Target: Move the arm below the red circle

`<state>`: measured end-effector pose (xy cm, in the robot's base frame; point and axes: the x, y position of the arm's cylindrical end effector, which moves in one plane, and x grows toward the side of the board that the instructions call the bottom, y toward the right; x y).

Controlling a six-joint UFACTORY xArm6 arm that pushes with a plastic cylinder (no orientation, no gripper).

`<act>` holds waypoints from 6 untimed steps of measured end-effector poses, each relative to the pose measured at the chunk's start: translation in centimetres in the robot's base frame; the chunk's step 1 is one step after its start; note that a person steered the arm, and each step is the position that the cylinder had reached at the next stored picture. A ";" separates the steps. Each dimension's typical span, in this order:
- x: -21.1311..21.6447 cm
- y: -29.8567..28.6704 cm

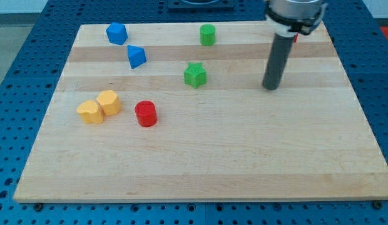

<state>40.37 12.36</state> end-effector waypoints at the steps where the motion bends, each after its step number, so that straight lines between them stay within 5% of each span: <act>1: 1.0 -3.6; 6: 11.2 -20.9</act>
